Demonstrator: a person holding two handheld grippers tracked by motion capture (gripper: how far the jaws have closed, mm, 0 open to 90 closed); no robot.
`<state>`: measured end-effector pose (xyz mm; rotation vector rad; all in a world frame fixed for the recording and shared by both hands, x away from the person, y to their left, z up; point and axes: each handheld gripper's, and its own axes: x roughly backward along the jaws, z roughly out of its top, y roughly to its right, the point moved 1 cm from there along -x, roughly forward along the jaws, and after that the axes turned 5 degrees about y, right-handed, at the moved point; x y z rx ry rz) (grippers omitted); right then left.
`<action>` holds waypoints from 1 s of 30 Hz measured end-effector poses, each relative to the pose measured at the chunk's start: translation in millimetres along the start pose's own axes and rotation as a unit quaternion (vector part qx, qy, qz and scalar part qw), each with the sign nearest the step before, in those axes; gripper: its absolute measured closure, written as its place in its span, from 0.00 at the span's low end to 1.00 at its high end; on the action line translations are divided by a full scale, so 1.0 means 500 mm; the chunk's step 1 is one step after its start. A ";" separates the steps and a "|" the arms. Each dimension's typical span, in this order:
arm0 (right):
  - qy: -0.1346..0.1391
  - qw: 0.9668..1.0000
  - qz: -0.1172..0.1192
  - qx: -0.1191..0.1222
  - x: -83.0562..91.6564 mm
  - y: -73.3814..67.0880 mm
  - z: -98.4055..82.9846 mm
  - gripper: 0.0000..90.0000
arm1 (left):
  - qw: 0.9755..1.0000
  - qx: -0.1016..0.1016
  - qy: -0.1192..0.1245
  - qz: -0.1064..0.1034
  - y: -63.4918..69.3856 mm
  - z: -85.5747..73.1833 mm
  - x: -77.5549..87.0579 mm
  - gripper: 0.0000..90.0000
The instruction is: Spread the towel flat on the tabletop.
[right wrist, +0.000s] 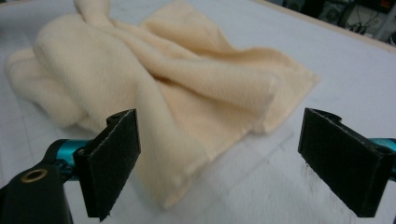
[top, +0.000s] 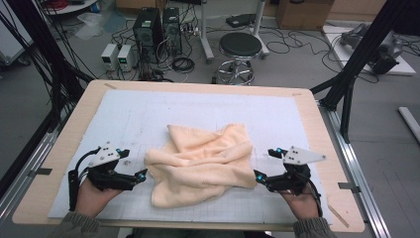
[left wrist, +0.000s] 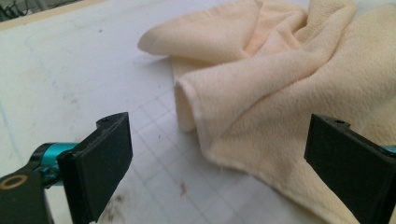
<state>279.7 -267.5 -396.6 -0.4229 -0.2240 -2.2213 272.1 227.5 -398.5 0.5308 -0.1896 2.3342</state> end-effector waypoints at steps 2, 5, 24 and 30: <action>-0.005 1.000 0.011 0.014 -0.027 0.003 0.022 0.17 | 1.000 -0.003 0.000 -0.009 -0.003 0.014 -0.020 0.10; -0.018 0.999 0.035 0.024 -0.070 0.005 0.050 0.23 | 1.000 -0.004 0.000 -0.023 -0.012 0.031 -0.048 0.13; -0.130 0.982 0.133 0.030 -0.161 0.011 0.036 0.91 | 0.990 -0.025 -0.074 -0.117 0.003 0.034 -0.112 0.83; -0.118 0.982 0.139 0.059 -0.097 -0.033 0.077 0.91 | 0.990 -0.053 -0.050 -0.122 0.037 0.066 -0.037 0.84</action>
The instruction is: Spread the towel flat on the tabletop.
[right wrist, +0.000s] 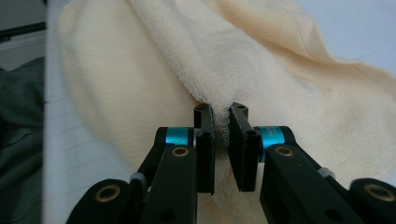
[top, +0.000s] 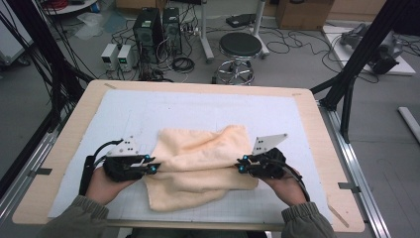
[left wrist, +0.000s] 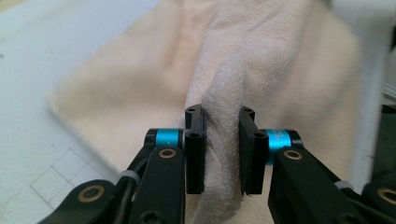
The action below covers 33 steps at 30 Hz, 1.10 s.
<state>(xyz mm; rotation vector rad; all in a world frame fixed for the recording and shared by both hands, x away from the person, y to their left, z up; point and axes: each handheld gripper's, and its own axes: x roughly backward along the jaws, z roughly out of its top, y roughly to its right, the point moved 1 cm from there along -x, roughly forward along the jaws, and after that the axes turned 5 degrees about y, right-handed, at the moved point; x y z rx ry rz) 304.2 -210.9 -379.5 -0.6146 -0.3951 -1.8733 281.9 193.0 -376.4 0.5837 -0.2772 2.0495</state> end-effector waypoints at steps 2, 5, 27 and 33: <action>0.002 1.000 0.008 0.008 0.014 -0.028 0.001 0.91 | 1.000 -0.021 0.003 -0.004 0.035 0.002 0.037 0.84; 0.001 1.000 0.024 0.016 0.022 -0.076 -0.013 0.91 | 1.000 -0.023 -0.002 -0.011 0.053 -0.009 0.053 0.84; 0.045 0.997 -0.058 -0.004 -0.004 0.044 0.006 0.54 | 0.998 0.014 0.029 0.053 -0.047 -0.009 0.027 0.48; 0.001 0.996 -0.079 -0.043 -0.056 0.101 -0.039 0.53 | 0.995 0.013 -0.040 0.096 -0.093 -0.030 -0.047 0.45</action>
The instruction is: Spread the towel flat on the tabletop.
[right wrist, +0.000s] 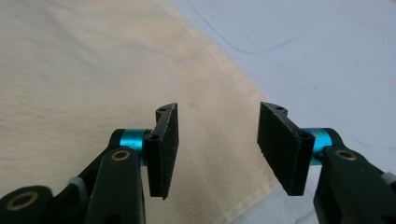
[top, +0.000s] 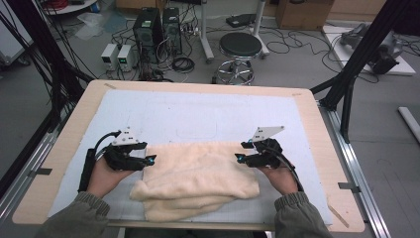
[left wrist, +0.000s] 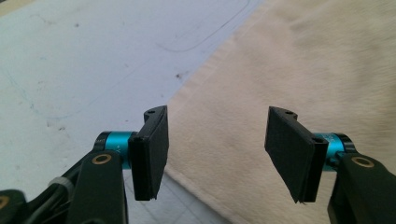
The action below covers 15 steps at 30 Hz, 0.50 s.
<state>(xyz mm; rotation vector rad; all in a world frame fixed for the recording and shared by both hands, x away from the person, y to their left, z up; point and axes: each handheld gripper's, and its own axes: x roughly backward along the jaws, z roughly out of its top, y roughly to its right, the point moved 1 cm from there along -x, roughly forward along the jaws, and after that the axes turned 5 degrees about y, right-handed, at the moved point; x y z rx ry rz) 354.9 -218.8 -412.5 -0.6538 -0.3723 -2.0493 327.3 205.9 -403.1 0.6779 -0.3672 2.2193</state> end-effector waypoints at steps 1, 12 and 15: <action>-0.003 1.000 0.000 -0.002 -0.004 0.006 -0.003 0.54 | 1.000 0.000 0.000 0.000 0.000 0.000 0.000 0.44; -0.021 1.000 -0.014 -0.016 -0.026 0.015 -0.060 0.57 | 0.999 0.023 -0.048 0.006 -0.013 -0.051 -0.054 0.47; -0.025 0.999 -0.009 -0.025 -0.030 0.016 -0.065 0.58 | 0.999 0.017 -0.052 0.000 -0.010 -0.052 -0.057 0.51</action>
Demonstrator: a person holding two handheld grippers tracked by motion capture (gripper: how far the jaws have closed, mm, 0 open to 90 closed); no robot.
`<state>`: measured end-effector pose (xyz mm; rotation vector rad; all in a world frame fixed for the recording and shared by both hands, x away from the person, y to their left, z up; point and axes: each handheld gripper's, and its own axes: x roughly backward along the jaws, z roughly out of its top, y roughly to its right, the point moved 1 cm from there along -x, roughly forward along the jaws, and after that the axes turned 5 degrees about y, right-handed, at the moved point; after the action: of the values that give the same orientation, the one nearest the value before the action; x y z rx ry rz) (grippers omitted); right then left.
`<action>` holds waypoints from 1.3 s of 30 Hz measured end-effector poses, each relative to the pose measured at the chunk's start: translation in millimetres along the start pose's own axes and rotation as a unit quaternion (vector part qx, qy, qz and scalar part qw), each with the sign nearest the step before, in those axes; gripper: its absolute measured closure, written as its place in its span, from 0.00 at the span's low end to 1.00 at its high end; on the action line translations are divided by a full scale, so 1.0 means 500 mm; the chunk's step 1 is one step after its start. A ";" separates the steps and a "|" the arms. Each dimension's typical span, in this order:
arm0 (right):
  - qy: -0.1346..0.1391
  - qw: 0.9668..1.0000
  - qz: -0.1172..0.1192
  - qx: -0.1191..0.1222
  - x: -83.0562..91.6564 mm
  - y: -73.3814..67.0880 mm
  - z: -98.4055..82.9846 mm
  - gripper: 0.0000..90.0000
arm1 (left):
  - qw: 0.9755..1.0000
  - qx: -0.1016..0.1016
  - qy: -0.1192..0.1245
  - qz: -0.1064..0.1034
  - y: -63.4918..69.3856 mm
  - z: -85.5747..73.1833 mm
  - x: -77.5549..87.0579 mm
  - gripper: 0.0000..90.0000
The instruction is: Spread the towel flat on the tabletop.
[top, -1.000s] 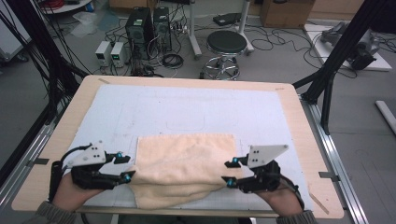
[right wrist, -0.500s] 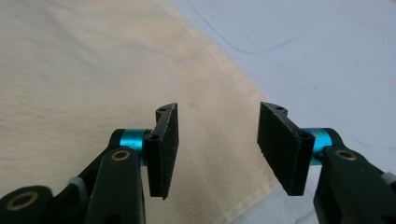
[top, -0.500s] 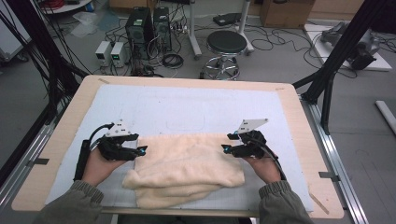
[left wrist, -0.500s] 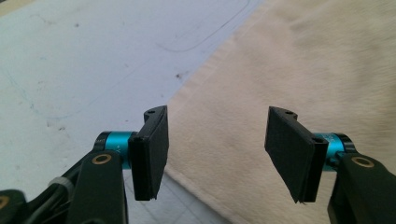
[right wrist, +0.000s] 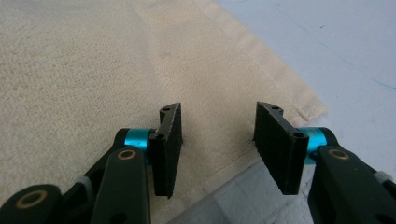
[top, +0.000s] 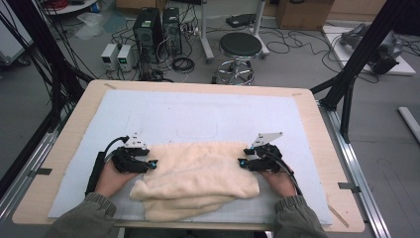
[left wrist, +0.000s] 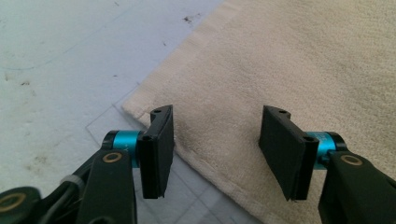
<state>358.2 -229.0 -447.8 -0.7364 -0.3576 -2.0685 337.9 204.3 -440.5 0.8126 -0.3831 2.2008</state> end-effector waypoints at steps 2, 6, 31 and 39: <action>0.000 1.000 -0.001 -0.005 -0.002 0.000 0.000 0.64 | 1.000 0.001 0.002 -0.004 0.001 0.000 0.000 0.59; 0.000 1.000 0.004 -0.013 -0.002 0.004 0.001 0.75 | 1.000 0.001 0.003 -0.004 0.004 0.002 -0.001 0.71; -0.006 0.997 0.079 0.015 0.055 -0.009 0.095 0.96 | 0.999 -0.012 0.046 -0.005 0.002 0.071 0.074 0.94; 0.074 0.991 -0.110 -0.015 0.084 0.134 0.268 0.67 | 0.979 0.063 0.143 0.132 -0.155 0.285 0.053 0.64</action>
<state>444.2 -226.8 -318.0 -0.5766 -0.3364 -2.3247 443.0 200.7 -314.1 0.5204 -0.2212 2.5687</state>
